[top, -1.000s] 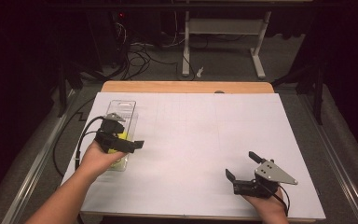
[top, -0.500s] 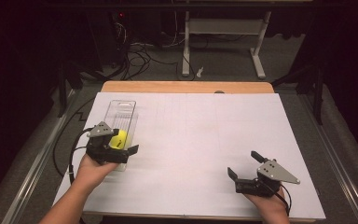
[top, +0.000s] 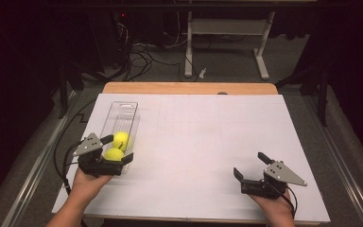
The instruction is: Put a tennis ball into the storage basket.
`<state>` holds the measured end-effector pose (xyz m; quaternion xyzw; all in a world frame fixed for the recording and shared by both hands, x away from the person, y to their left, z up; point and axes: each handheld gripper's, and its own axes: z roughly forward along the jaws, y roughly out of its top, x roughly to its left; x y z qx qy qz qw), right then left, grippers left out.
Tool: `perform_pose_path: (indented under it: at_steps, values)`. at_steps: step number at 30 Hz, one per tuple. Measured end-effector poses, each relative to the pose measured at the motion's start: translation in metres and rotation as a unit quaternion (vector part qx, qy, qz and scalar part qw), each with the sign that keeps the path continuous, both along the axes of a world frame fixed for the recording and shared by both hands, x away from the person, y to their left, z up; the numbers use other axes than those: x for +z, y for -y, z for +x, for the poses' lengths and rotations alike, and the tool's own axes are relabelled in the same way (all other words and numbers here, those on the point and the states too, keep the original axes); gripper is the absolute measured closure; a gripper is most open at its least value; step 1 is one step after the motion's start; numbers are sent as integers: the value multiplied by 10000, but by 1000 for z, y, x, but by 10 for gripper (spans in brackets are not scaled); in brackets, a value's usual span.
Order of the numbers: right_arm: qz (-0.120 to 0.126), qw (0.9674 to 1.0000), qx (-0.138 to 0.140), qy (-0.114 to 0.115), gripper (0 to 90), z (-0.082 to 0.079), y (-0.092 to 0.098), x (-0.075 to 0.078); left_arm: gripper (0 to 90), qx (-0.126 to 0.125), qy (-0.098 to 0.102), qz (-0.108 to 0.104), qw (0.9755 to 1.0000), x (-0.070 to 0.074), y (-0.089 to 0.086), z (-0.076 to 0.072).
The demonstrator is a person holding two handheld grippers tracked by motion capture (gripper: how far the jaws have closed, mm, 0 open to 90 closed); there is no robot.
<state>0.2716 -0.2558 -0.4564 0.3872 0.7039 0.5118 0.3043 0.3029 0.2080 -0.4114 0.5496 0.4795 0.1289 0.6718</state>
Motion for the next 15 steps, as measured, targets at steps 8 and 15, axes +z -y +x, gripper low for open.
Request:
perform_pose_path:
  at_steps: [8,15]
  values:
    - [-4,10000,-32,73,5,-2,0,1,2,-117,69,-241,9996,-5,-2,-8]
    - [4,10000,-20,74,5,-4,1,2,2,-107,153,-177,9997,-6,2,-10]
